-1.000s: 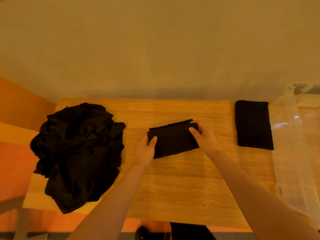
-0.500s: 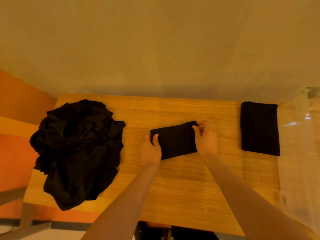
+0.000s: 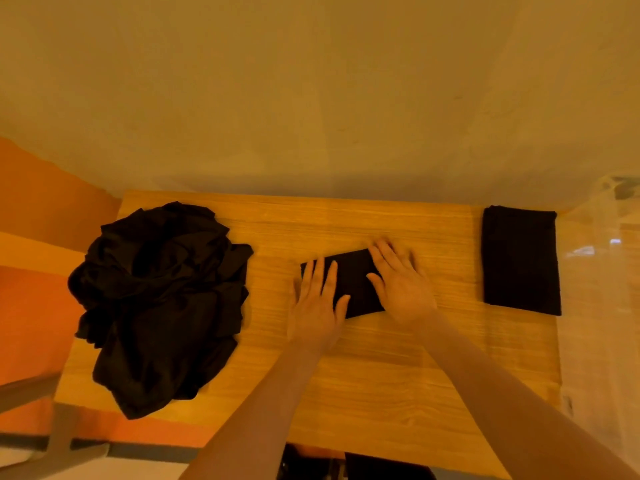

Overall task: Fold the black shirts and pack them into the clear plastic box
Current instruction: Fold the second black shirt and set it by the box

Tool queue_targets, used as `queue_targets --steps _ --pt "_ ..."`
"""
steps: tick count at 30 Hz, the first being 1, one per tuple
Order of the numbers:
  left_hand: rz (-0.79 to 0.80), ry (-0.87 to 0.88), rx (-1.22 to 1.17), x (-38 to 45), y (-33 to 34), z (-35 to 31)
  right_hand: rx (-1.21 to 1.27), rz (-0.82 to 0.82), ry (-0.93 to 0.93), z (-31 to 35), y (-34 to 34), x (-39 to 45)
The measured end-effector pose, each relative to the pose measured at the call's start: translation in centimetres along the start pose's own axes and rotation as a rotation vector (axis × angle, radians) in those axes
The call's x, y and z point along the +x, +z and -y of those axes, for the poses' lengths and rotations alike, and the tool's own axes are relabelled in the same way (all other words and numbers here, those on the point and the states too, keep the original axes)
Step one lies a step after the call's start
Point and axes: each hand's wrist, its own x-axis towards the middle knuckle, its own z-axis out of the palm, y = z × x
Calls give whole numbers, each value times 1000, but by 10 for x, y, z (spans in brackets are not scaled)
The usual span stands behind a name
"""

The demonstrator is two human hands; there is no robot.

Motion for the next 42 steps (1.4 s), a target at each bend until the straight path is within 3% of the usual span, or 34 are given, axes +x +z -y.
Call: queue_targets --steps 5,7,10,14,17,22,27,31,35,38,40,42 --pt "73 -229 -103 3 -15 12 39 38 201 -5 -8 -10" --pt "65 -312 -209 -4 -21 7 34 -16 104 -4 -10 -13" --pt "-25 -552 -551 -15 -27 -13 -83 2 -118 2 -6 -14" --pt "-121 -837 -946 -8 -41 -37 -12 90 48 6 3 -19" --pt "-65 -998 -1038 7 -54 -38 18 80 124 14 7 -30" --pt "243 -919 -1167 24 -73 -42 147 51 189 19 6 -53" --pt "260 -674 -1129 24 -87 -62 308 26 282 4 -16 -66" --pt "392 -414 -1171 23 -116 -87 835 -136 481 -17 -40 -75" --pt "470 -310 -1289 30 -148 -108 1636 -136 622 -31 -45 -83" --pt "521 -303 -1426 36 -163 -118 2173 7 518 -29 -52 -89" --pt "534 -302 -1472 39 -165 -126 2386 88 444 -28 -58 -93" --pt "547 -296 -1461 43 -165 -130 2523 59 399 -31 -62 -98"
